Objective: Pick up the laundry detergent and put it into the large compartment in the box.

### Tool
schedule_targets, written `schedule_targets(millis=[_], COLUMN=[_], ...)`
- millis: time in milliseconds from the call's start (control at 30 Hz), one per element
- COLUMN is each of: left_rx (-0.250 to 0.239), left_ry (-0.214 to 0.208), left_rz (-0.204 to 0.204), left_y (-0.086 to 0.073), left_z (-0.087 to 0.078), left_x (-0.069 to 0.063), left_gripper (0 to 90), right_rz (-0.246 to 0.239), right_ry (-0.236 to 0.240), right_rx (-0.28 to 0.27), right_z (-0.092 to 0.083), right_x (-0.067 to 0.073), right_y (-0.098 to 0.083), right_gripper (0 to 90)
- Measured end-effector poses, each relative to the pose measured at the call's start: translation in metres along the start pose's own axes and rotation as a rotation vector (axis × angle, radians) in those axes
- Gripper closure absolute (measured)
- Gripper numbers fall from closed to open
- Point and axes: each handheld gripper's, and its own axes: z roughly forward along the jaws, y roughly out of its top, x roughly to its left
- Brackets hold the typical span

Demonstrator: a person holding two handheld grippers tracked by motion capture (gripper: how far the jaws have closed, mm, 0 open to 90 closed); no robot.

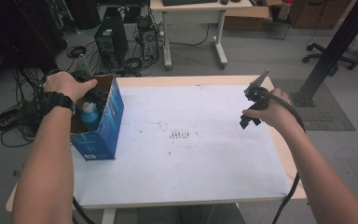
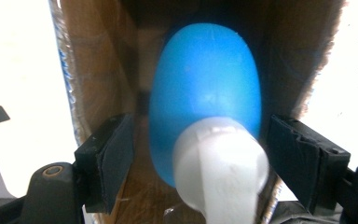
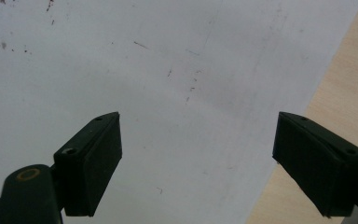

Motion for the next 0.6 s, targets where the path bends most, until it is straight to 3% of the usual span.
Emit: schedule_targets(millis=[333, 600], left_rx=[-0.018, -0.043], left_ry=[0.015, -0.011], left_rz=[0.006, -0.005], left_y=[-0.002, -0.004], left_z=[-0.014, -0.03], left_x=[-0.004, -0.006], left_gripper=[23.7, 20.6], right_rz=[0.0, -0.001], right_ry=[0.003, 0.006], right_rx=[-0.003, -0.008], right_z=[-0.001, -0.001], right_x=[-0.001, 0.0], right_y=[0.0, 0.0], right_gripper=[15.6, 15.6])
